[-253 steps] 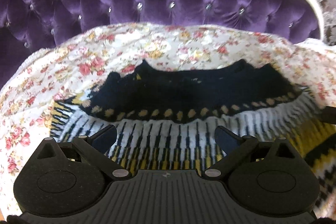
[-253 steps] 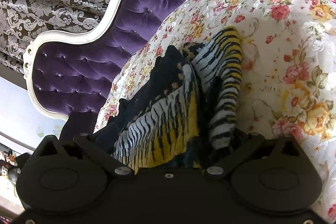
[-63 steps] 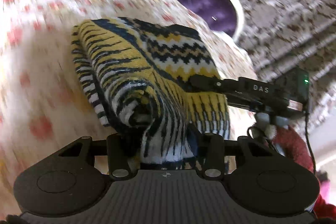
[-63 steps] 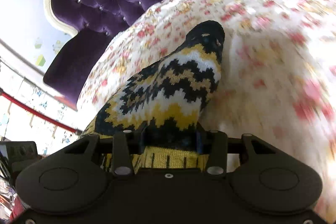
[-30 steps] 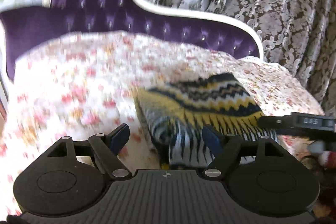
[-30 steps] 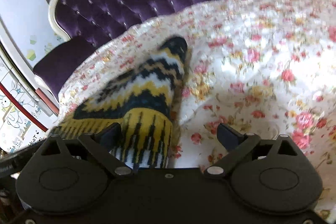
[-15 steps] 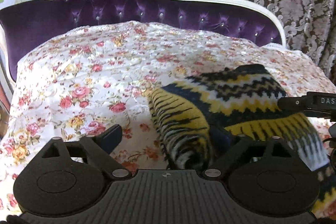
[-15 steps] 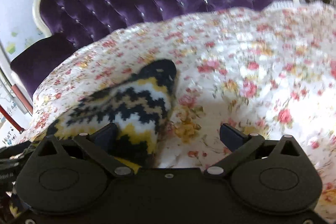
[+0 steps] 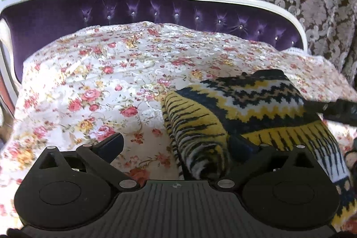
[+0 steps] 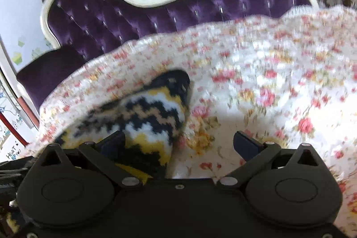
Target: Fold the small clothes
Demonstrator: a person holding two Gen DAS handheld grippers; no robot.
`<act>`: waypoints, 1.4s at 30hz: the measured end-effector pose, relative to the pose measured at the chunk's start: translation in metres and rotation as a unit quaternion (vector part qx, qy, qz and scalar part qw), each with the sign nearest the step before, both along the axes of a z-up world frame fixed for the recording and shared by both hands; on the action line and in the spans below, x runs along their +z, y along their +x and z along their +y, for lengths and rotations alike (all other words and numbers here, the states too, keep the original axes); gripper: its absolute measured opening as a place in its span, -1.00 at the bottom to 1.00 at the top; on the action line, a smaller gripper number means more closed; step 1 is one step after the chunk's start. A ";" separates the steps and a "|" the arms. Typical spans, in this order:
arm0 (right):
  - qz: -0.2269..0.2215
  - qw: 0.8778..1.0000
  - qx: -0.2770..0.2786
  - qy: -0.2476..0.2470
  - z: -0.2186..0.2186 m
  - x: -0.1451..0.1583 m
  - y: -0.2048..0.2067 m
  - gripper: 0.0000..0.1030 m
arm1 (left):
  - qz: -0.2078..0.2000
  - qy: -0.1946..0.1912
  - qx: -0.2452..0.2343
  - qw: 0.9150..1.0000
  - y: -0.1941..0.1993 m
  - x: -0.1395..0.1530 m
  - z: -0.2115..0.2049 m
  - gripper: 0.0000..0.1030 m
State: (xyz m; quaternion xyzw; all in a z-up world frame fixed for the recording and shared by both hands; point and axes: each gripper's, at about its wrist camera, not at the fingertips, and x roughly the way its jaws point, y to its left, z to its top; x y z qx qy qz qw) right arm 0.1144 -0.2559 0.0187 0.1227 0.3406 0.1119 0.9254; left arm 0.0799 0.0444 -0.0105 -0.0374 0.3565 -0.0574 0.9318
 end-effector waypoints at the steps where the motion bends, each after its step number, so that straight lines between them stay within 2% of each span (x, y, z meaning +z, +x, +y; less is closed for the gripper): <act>1: -0.012 1.000 0.001 0.003 0.000 0.008 -0.007 0.99 | -0.002 0.009 -0.001 1.000 -0.002 0.004 -0.002 0.98; 6: -0.049 0.999 -0.004 0.004 0.002 0.035 -0.033 0.99 | -0.038 0.020 0.011 0.999 -0.018 0.026 -0.007 0.99; 10: -0.053 0.999 -0.013 -0.003 0.005 0.049 -0.054 0.99 | -0.056 0.009 0.016 0.998 -0.030 0.040 -0.009 0.99; 16: -0.051 0.999 -0.002 0.002 0.010 0.056 -0.083 0.99 | -0.048 -0.006 0.003 0.999 -0.049 0.051 -0.019 0.99; 22: -0.041 0.999 0.011 -0.011 0.016 0.060 -0.107 0.99 | -0.034 0.049 0.004 0.998 -0.066 0.058 -0.039 0.98; 25: -0.040 0.999 0.006 -0.027 0.016 0.062 -0.118 0.99 | -0.030 0.063 0.009 0.997 -0.075 0.060 -0.044 0.98; 35: -0.037 0.996 0.003 -0.077 0.022 0.066 -0.140 0.99 | -0.002 0.079 0.036 0.996 -0.095 0.061 -0.046 0.98; 42: -0.034 0.996 0.011 -0.086 0.030 0.066 -0.148 0.99 | 0.013 0.072 0.042 0.996 -0.101 0.058 -0.043 0.98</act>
